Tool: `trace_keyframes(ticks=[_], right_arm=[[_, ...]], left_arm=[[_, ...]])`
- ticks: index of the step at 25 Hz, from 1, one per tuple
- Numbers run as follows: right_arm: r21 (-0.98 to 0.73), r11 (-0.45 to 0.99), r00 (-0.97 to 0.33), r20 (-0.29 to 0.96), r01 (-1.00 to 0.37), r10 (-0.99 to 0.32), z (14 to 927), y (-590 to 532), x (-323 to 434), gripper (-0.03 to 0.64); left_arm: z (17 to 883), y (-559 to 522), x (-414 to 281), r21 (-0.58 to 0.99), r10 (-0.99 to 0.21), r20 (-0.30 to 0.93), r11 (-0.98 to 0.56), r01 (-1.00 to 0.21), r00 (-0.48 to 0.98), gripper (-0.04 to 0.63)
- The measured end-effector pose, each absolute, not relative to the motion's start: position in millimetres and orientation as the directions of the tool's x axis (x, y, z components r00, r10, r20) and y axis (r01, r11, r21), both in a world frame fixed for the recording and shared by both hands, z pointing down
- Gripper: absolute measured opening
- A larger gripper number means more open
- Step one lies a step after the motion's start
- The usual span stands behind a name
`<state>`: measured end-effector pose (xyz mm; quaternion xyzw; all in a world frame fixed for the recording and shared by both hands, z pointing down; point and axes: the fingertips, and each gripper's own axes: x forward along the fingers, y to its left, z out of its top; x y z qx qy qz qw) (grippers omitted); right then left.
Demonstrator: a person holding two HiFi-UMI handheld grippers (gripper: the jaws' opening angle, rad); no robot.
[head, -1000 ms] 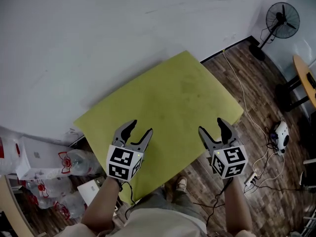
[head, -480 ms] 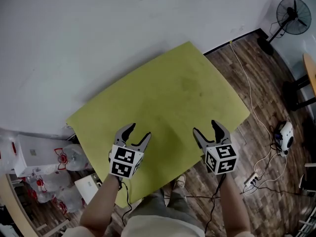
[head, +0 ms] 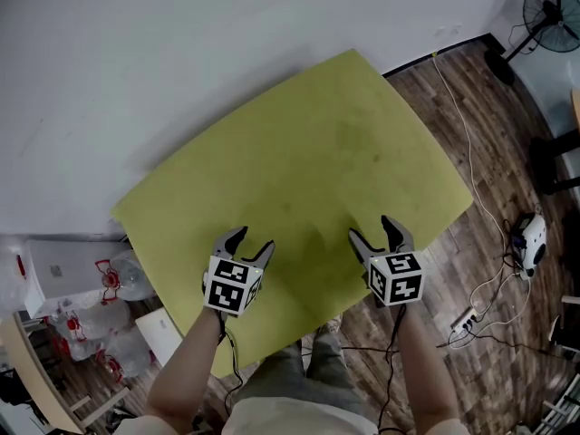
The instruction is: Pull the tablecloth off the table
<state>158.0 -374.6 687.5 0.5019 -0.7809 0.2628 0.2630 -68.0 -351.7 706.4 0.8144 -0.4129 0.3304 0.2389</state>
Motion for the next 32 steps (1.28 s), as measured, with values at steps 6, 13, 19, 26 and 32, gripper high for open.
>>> trace_keyframes(ticks=[6, 13, 19, 26, 32], right_arm=[[-0.147, 0.345, -0.339, 0.72, -0.927, -0.605, 722, -369, 159, 0.342], [-0.084, 0.356, -0.288, 0.768, -0.931, -0.572, 750, -361, 163, 0.354], [-0.038, 0.31, -0.231, 0.753, -0.95, -0.616, 751, -361, 163, 0.351], [-0.031, 0.308, -0.226, 0.751, -0.951, -0.621, 749, -356, 156, 0.217], [-0.083, 0.315, -0.264, 0.763, -0.946, -0.59, 748, -348, 151, 0.031]], left_arm=[[745, -346, -76, 0.151, -0.443, 0.802, -0.5, -0.853, 0.402, 0.241], [760, -341, -76, 0.112, -0.43, 0.825, -0.513, -0.851, 0.368, 0.298], [769, -341, -78, 0.079, -0.461, 0.823, -0.487, -0.87, 0.333, 0.298], [764, -334, -69, 0.087, -0.47, 0.814, -0.481, -0.872, 0.341, 0.205], [752, -340, -86, 0.193, -0.478, 0.792, -0.394, -0.899, 0.379, 0.021]])
